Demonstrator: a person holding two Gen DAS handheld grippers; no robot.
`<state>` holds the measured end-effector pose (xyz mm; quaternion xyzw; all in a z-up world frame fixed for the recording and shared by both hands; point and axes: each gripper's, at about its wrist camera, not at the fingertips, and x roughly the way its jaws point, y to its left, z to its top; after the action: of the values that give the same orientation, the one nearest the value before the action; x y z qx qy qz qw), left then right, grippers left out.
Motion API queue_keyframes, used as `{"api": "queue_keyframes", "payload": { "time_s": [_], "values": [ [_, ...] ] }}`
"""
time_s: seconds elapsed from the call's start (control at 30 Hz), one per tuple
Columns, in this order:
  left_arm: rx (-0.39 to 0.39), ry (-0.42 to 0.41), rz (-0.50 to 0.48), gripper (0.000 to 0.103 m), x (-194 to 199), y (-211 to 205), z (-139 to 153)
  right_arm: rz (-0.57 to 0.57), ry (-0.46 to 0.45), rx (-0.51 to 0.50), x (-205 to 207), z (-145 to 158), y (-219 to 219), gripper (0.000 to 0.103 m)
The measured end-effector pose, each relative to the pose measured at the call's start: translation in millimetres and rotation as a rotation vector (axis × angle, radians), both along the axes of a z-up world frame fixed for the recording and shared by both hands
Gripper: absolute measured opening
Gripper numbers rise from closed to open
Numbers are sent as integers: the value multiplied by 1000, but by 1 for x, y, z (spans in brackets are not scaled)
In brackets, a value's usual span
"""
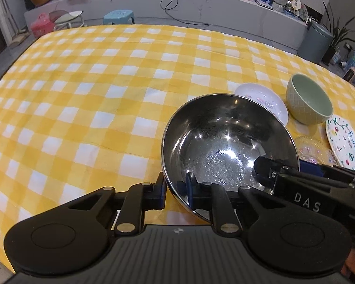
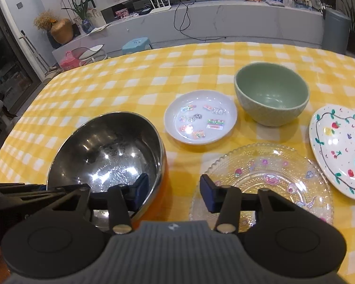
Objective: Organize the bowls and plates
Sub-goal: 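Reach the left tool to the orange steel bowl rim and close it, then lift the orange bowl with the left tool and carry it toward the blue bowl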
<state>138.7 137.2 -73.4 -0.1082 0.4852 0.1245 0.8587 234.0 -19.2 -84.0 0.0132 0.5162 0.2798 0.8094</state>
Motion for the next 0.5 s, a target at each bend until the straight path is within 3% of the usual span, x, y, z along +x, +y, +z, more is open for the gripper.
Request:
{"api": "queue_keyframes", "payload": {
  "time_s": [0.1,0.27,0.5],
  "values": [
    [-25,-6,21,16,-2,3,2,18,31,50,-2,1,1,17],
    [-30,-20,26,15,-6,6,8,27,9,10,-8,3,7,11],
    [-27,-26,-5,15,-13,1,17,-9,56,47,-15,8,-7,12]
  ]
}}
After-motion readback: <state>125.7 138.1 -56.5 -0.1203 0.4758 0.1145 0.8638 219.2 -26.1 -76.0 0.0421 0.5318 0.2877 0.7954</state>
